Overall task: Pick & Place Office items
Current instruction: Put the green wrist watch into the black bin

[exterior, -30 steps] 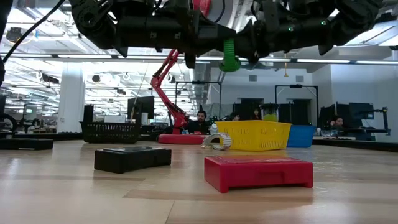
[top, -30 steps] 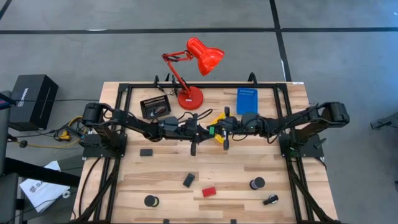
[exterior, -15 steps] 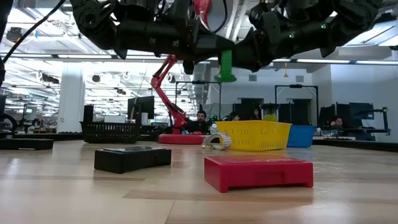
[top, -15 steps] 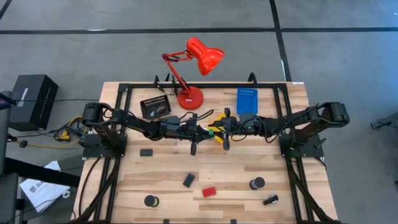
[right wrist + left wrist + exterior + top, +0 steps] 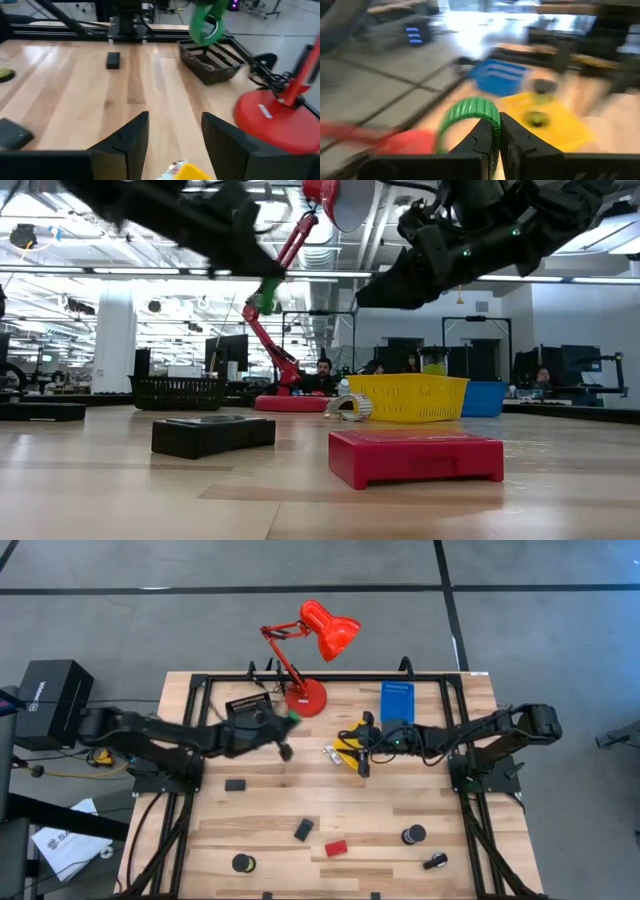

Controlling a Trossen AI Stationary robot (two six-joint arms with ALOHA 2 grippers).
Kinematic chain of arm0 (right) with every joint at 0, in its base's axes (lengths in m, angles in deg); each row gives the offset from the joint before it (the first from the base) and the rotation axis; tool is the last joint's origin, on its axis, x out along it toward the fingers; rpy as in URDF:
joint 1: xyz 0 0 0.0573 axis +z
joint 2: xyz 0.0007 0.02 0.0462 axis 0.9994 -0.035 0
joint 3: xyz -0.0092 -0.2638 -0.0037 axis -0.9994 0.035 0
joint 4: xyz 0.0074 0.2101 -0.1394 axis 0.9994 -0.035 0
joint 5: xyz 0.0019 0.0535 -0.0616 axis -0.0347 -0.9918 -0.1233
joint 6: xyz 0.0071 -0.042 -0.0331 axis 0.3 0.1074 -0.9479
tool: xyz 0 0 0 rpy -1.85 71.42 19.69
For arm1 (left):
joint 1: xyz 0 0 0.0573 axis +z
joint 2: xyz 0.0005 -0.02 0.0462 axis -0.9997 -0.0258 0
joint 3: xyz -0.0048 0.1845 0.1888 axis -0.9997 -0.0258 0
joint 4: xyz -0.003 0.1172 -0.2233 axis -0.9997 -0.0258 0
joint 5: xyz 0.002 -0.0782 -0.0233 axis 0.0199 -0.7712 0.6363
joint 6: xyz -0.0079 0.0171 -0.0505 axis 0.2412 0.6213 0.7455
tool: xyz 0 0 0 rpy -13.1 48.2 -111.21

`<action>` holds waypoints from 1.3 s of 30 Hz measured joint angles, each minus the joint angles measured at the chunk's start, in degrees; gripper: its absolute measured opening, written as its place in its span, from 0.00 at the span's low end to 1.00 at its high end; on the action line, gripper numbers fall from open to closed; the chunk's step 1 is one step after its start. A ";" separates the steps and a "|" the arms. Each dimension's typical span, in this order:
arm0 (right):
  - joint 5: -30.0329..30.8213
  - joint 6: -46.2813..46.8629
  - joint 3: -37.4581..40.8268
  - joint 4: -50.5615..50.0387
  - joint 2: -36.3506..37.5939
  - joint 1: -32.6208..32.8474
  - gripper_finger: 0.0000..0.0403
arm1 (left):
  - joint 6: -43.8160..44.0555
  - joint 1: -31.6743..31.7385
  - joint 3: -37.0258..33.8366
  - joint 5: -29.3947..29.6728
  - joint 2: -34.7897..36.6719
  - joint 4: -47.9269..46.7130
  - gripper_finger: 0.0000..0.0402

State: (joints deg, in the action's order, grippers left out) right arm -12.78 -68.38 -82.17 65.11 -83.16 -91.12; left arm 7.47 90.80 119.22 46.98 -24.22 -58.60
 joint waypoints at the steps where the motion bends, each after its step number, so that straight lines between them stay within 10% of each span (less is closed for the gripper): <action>1: -0.12 0.00 0.00 0.00 0.00 0.06 0.43 | 0.02 0.11 -1.91 2.36 2.51 -0.12 0.02; 15: 0.07 0.00 0.00 1.21 0.00 0.06 0.41 | 2.91 8.87 -22.08 20.04 17.24 -0.41 0.02; 26: 0.05 0.00 0.00 3.04 0.00 0.10 0.41 | 1.05 21.15 -19.20 13.31 6.51 -0.46 0.01; 39: 0.01 0.00 0.00 2.43 -0.02 -0.03 0.41 | -3.03 23.00 -14.44 18.95 -10.48 -0.41 0.02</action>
State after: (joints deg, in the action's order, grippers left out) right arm -12.77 -68.38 -82.17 67.54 -83.18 -91.15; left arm 4.44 113.80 104.77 65.93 -34.70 -59.01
